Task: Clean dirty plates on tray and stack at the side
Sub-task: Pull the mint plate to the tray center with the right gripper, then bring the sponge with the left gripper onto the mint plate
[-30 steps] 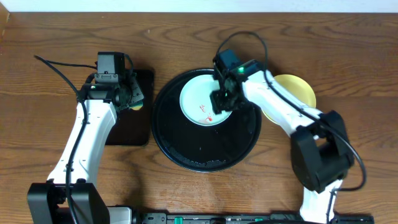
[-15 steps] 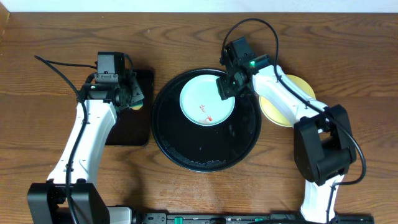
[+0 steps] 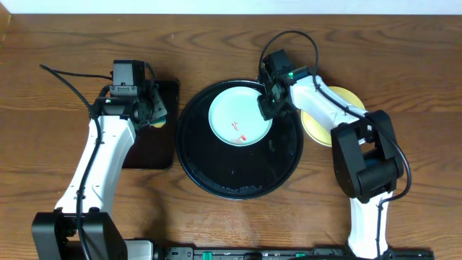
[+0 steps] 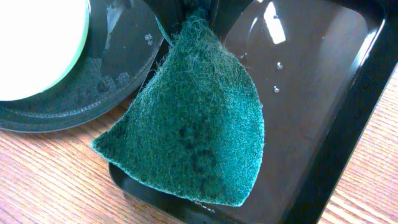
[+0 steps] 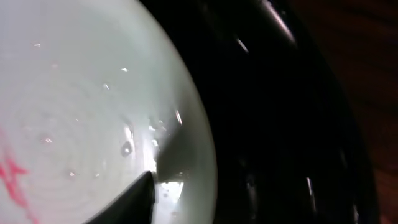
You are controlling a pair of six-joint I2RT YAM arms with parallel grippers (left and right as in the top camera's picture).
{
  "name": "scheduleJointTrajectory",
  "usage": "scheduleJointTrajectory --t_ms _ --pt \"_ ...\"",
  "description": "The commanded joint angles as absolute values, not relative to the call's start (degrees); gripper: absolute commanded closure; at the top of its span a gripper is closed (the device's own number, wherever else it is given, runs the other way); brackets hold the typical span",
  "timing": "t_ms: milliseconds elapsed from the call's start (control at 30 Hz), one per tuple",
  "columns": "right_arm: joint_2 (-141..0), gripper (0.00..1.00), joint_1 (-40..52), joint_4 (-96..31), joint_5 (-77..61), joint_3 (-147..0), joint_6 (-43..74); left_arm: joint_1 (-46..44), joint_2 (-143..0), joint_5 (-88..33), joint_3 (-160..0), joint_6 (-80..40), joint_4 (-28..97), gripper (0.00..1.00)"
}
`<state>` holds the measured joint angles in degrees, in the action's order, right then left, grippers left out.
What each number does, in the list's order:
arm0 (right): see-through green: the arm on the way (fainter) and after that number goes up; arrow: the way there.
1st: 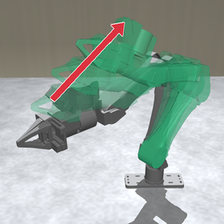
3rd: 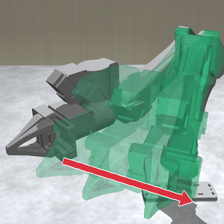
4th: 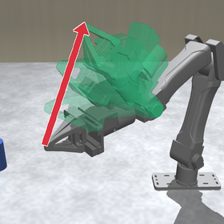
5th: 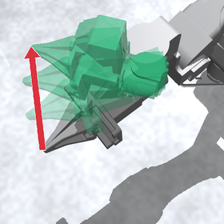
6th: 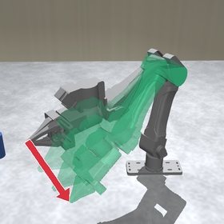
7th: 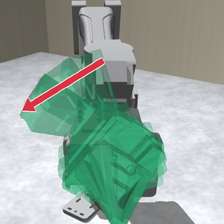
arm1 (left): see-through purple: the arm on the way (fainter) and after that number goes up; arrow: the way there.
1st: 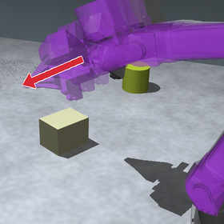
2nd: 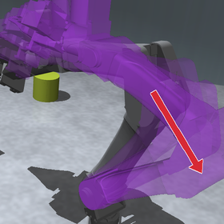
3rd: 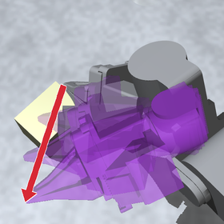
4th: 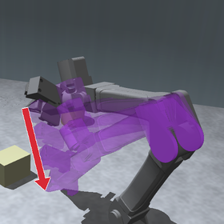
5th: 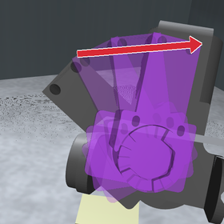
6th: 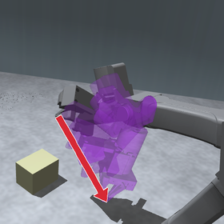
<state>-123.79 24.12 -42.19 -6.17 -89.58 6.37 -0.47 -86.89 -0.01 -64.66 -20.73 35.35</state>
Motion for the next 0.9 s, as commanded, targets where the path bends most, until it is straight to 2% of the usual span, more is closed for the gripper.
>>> scheduleJointTrajectory --t_ms 0,200,300,367,500,867 --pt "-124.38 0.68 24.03 -41.98 -6.76 -89.89 6.15 -0.27 -86.85 0.69 -64.62 -20.01 35.09 0.92" --pt "-124.38 0.99 24.03 -43.4 -7.22 -90.02 7.33 -0.3 -86.85 0.67 -64.62 -20.21 35.14 0.92" --pt "-124.38 0.99 24.03 -45.08 -7.16 -90.02 10.61 -0.3 -86.85 0.67 -64.62 -20.21 35.14 0.93" --pt "-124.38 0.99 23.73 -47.2 -5.43 -90.02 17.93 -0.3 -86.85 0.67 -64.62 -20.29 35.14 0.92" --pt "-124.4 0.99 22.9 -49.28 -5.8 -90.0 25.32 -0.3 -86.85 0.54 -64.62 -23.35 35.14 0.92" --pt "-124.42 0.99 24.05 -48.14 -9.54 -89.93 24.99 -1.43 -87.07 -6.04 -63.86 -26.68 35.14 0.92"
